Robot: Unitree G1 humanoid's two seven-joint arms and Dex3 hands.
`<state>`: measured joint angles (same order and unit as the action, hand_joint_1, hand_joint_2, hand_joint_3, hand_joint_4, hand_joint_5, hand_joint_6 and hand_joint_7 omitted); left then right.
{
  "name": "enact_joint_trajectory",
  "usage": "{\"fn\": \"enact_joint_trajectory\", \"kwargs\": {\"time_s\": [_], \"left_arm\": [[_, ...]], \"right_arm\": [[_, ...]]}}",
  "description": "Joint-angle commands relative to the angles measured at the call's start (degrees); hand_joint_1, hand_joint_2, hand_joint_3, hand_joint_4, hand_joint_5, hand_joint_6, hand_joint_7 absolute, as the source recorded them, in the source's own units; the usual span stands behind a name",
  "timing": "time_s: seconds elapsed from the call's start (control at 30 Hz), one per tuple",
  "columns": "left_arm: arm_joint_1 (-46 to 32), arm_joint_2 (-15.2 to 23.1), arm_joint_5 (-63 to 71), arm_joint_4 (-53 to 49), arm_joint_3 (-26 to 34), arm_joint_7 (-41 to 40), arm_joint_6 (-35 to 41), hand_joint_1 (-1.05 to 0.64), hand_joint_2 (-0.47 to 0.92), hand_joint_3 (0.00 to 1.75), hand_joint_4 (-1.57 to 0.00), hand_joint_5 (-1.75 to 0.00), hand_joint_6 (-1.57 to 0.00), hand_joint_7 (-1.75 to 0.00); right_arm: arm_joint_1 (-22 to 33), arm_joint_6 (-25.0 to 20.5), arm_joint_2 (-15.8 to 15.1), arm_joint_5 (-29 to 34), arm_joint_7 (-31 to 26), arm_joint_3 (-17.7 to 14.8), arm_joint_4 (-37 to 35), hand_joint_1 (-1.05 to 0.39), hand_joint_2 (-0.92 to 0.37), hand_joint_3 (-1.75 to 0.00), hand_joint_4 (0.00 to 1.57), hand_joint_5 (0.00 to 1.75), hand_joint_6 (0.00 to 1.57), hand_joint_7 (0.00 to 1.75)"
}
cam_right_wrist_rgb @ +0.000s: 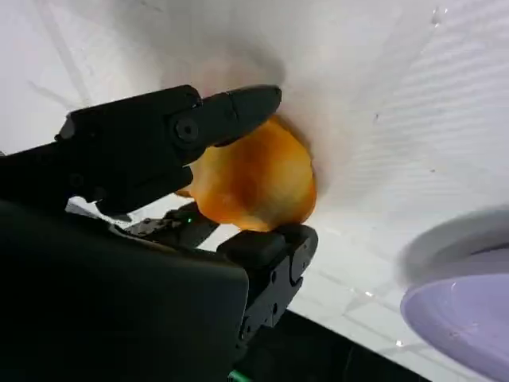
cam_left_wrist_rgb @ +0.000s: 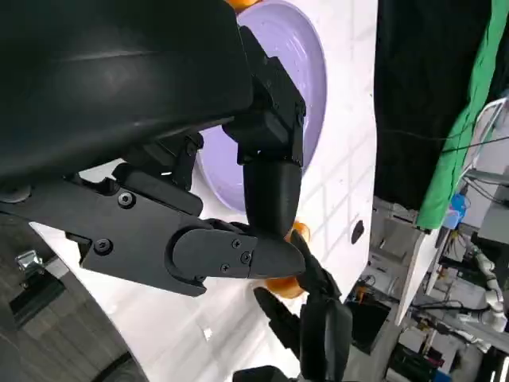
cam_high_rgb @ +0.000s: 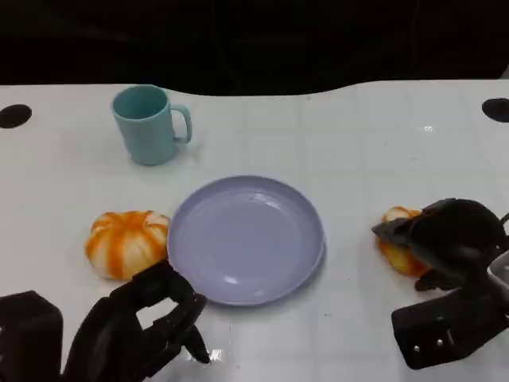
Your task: Grasp the bread from the table and place it into the plate.
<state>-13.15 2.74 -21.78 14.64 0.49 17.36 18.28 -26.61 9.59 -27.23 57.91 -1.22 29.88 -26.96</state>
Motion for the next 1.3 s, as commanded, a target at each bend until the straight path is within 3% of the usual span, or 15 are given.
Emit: {"fn": "enact_joint_trajectory", "kwargs": {"time_s": [0.03,0.1,0.13,0.23,0.3,0.4,0.43,0.47,0.53,0.67,0.87,1.03,1.07,1.17,1.3], "left_arm": [[-0.7,0.6,0.3,1.3,0.4,-0.7,0.2,-0.57,0.92,0.30,-0.75,-1.75,-0.61,-1.66],[-0.8,0.6,0.3,1.4,0.3,-0.6,0.0,-0.57,0.92,0.30,-0.74,-1.75,-0.60,-1.65],[-1.0,0.7,0.3,1.5,0.3,-0.5,0.0,-0.57,0.92,0.31,-0.74,-1.75,-0.60,-1.65],[-1.2,0.7,0.2,2.2,0.3,-0.8,0.4,-0.56,0.92,0.32,-0.74,-1.75,-0.60,-1.65],[-1.4,0.7,0.2,2.5,0.2,-0.9,0.7,-0.56,0.92,0.32,-0.74,-1.75,-0.60,-1.64],[-1.5,0.7,0.3,2.7,0.1,-1.0,0.8,-0.56,0.92,0.33,-0.74,-1.75,-0.60,-1.64],[-1.6,0.7,0.4,2.8,0.1,-1.0,0.8,-0.56,0.92,0.33,-0.74,-1.75,-0.60,-1.65],[-1.6,0.7,0.4,2.9,0.0,-1.0,0.8,-0.57,0.92,0.33,-0.75,-1.75,-0.61,-1.65],[-1.6,0.8,0.4,2.9,0.0,-0.8,0.6,-0.57,0.92,0.33,-0.75,-1.75,-0.60,-1.65],[-1.6,0.6,0.5,2.8,0.0,-0.9,0.5,-0.57,0.92,0.33,-0.75,-1.75,-0.60,-1.65],[-1.3,0.5,0.5,2.2,-0.1,-0.7,0.1,-0.57,0.92,0.32,-0.75,-1.75,-0.60,-1.64],[-0.8,0.3,0.7,1.8,-0.1,-1.4,0.7,-0.57,0.92,0.32,-0.75,-1.75,-0.60,-1.64],[-0.6,0.3,0.8,1.6,-0.2,-1.4,0.6,-0.56,0.92,0.33,-0.75,-1.75,-0.60,-1.64],[-0.3,0.3,0.8,1.1,-0.1,-1.3,0.5,-0.55,0.92,0.33,-0.74,-1.75,-0.59,-1.65],[-0.2,0.1,0.8,1.0,-0.2,-1.4,0.5,-0.54,0.92,0.33,-0.74,-1.75,-0.59,-1.65]], "right_arm": [[0.3,0.1,-0.7,-0.6,-4.8,-0.4,-1.2,-0.26,-0.90,0.00,1.02,0.55,1.08,0.12],[0.4,0.8,-1.0,-1.0,-6.5,-0.4,-1.4,-0.24,-0.88,0.00,0.97,0.98,1.20,0.09],[0.5,1.1,-1.1,-1.4,-6.9,-0.6,-1.2,-0.22,-0.87,0.00,0.89,1.39,1.27,0.12],[1.0,2.4,-1.5,-2.7,-7.9,-1.1,-0.6,-0.17,-0.87,0.00,0.85,1.71,1.31,0.18],[1.4,3.1,-2.0,-3.0,-8.7,-1.3,0.1,-0.13,-0.87,0.00,0.85,1.74,1.10,0.69],[1.8,3.4,-2.3,-3.4,-9.5,-1.8,1.1,-0.12,-0.88,0.00,0.86,1.75,1.11,0.38],[1.9,3.5,-2.4,-3.4,-10.1,-1.9,1.3,-0.12,-0.88,0.00,0.86,1.75,1.14,0.40],[2.1,3.7,-2.4,-3.5,-10.6,-2.0,1.5,-0.13,-0.89,-0.01,0.86,1.75,1.01,0.77],[2.3,3.7,-2.2,-4.1,-10.7,-2.6,1.7,-0.13,-0.90,-0.01,0.85,1.75,0.87,1.14],[2.5,6.8,-1.6,-6.5,-14.5,-4.2,0.6,-0.09,-0.88,-0.01,0.87,1.75,0.75,1.49],[2.3,11.5,-1.2,-7.5,-21.5,-4.9,-0.9,-0.04,-0.83,-0.01,0.90,1.75,0.75,1.64],[2.6,13.3,-1.3,-8.2,-22.6,-5.5,1.0,-0.04,-0.84,-0.04,0.92,1.75,0.80,1.60],[2.6,13.6,-1.3,-8.4,-22.6,-5.7,1.6,-0.05,-0.82,-0.09,0.94,1.75,0.83,1.56],[2.9,15.3,-1.2,-10.2,-21.8,-6.4,3.2,-0.03,-0.30,-1.09,0.97,1.75,0.88,1.49],[2.8,17.4,-0.6,-12.0,-21.6,-7.0,4.6,-0.01,-0.18,-1.32,1.00,1.75,0.92,1.46]]}}
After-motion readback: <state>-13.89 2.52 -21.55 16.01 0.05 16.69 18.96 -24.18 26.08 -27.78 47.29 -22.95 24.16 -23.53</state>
